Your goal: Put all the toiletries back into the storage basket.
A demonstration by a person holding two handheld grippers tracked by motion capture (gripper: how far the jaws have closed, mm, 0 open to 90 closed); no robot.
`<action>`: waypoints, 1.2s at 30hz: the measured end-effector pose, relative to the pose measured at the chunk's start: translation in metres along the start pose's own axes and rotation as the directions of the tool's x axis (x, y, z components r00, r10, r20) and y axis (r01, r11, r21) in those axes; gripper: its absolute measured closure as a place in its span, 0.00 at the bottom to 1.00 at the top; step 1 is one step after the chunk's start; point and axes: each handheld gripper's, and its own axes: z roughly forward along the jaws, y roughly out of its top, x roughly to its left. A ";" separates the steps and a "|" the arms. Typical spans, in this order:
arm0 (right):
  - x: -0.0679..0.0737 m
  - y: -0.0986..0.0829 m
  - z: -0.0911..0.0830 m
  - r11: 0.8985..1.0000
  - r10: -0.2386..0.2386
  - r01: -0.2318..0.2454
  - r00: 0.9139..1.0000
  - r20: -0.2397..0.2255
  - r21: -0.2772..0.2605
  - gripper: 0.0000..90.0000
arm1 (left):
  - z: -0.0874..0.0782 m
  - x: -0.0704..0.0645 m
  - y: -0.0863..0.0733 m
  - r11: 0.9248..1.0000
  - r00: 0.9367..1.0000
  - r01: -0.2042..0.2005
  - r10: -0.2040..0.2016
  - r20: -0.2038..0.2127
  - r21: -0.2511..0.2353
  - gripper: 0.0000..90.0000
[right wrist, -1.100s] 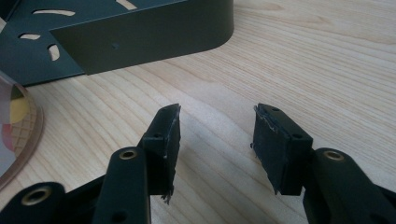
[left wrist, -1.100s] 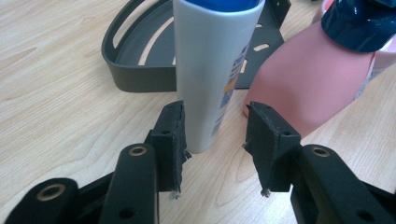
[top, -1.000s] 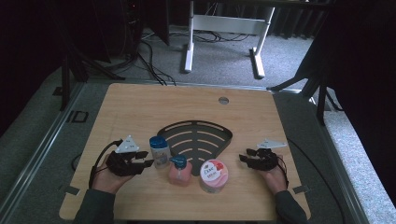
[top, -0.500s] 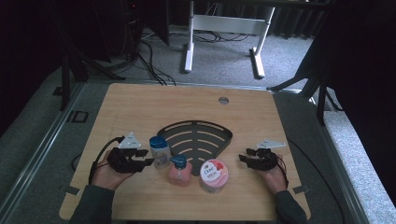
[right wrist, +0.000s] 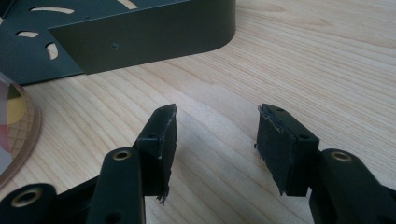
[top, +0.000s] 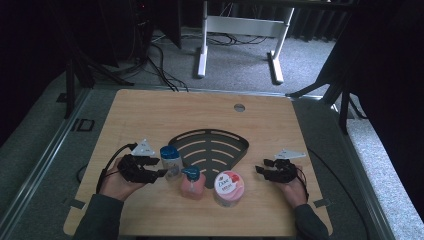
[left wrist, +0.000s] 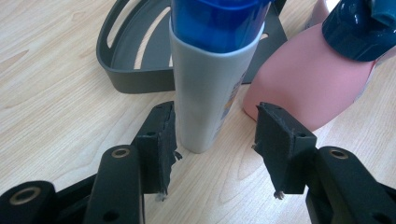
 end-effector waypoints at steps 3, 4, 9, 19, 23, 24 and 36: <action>0.000 0.000 0.000 1.000 -0.001 0.001 1.000 0.001 -0.001 0.52 | -0.001 0.000 0.003 1.000 1.000 -0.010 0.010 0.004 0.009 0.53; 0.000 0.000 0.000 1.000 -0.001 0.001 1.000 0.001 0.000 0.52 | -0.001 0.000 0.004 1.000 1.000 -0.012 0.012 0.005 0.010 0.53; 0.000 0.000 0.000 1.000 -0.001 0.001 1.000 -0.003 0.000 0.52 | -0.003 0.000 0.010 0.999 0.999 -0.031 0.031 0.012 0.029 0.52; 0.000 0.000 0.000 1.000 0.001 -0.001 1.000 -0.005 0.000 0.52 | -0.001 0.002 0.018 0.997 0.998 -0.055 0.055 0.009 0.047 0.51; 0.000 0.000 0.000 1.000 0.000 0.000 1.000 -0.005 0.000 0.52 | 0.000 0.004 0.020 0.997 0.998 -0.064 0.064 0.015 0.049 0.50; 0.000 0.000 0.000 1.000 0.000 0.000 1.000 -0.005 0.000 0.52 | 0.001 0.004 0.021 0.997 0.998 -0.066 0.065 0.015 0.049 0.50; 0.000 0.000 0.000 1.000 -0.002 0.002 1.000 -0.007 0.001 0.51 | 0.003 0.005 0.028 0.993 0.995 -0.096 0.094 0.026 0.068 0.49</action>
